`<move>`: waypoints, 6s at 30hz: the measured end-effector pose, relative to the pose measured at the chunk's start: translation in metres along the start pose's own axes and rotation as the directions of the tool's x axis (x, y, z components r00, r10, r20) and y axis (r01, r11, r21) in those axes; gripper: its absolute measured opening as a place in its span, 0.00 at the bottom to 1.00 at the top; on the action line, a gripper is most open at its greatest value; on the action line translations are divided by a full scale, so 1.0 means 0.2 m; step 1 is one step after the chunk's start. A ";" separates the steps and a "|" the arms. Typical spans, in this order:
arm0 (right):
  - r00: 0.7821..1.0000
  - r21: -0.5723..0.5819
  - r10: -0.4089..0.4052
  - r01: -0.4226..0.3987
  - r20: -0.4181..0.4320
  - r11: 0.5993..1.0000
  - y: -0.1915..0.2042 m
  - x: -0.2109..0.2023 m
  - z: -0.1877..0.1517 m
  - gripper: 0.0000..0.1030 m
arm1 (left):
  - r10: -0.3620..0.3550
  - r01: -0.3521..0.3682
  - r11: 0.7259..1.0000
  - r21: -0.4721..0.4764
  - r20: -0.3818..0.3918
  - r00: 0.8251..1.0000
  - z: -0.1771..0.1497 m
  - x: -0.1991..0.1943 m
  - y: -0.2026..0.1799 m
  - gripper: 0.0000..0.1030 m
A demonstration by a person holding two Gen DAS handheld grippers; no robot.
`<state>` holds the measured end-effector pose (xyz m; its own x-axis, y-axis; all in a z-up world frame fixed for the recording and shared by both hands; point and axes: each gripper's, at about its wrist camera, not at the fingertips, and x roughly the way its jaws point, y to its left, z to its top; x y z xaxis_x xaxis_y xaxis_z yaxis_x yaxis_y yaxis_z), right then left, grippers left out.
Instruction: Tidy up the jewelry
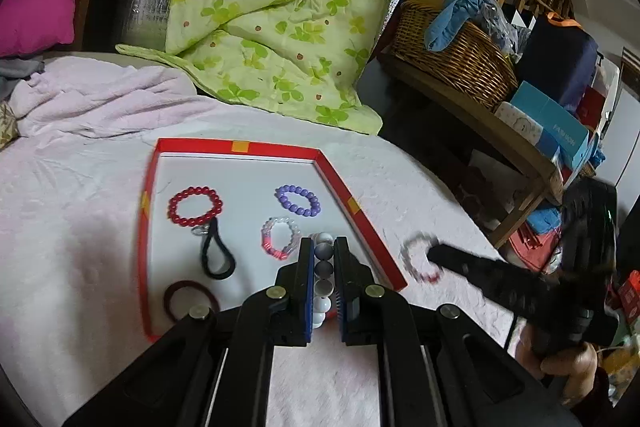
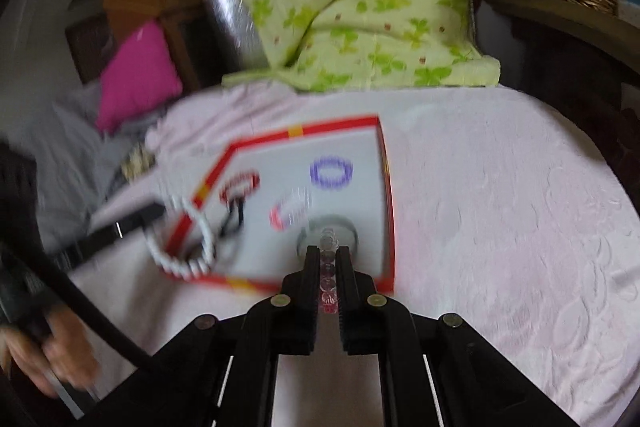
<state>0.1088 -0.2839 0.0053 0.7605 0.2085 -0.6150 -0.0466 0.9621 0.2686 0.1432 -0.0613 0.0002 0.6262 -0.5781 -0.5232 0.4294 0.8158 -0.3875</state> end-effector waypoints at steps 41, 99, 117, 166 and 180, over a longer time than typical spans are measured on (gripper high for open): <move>0.995 0.145 -0.048 0.060 -0.082 0.988 -0.05 0.42 0.16 0.11 | 0.344 -0.343 0.939 0.021 -0.040 0.938 0.00 0.01 0.10 0.77; 0.968 -0.085 -0.234 0.242 0.093 0.967 0.40 -0.42 -0.47 0.66 | 0.608 -0.619 0.780 0.096 0.118 0.785 -0.35 -0.62 -0.10 0.82; 0.962 -0.074 -0.254 0.261 0.101 0.962 0.34 -0.40 -0.47 0.66 | 0.601 -0.610 0.785 0.104 0.113 0.792 -0.34 -0.59 -0.12 0.82; 0.963 -0.067 -0.252 0.259 0.094 0.964 0.35 -0.37 -0.47 0.66 | 0.599 -0.606 0.787 0.117 0.090 0.796 -0.34 -0.59 -0.09 0.82; 0.963 -0.066 -0.253 0.260 0.090 0.963 0.35 -0.37 -0.47 0.66 | 0.595 -0.601 0.790 0.121 0.085 0.799 -0.35 -0.58 -0.09 0.82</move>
<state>-0.0110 -0.2164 0.0005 0.8023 -0.0587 -0.5941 0.1097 0.9927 0.0501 0.0162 -0.0110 0.0144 0.8111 0.0252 -0.5843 0.0412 0.9941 0.1000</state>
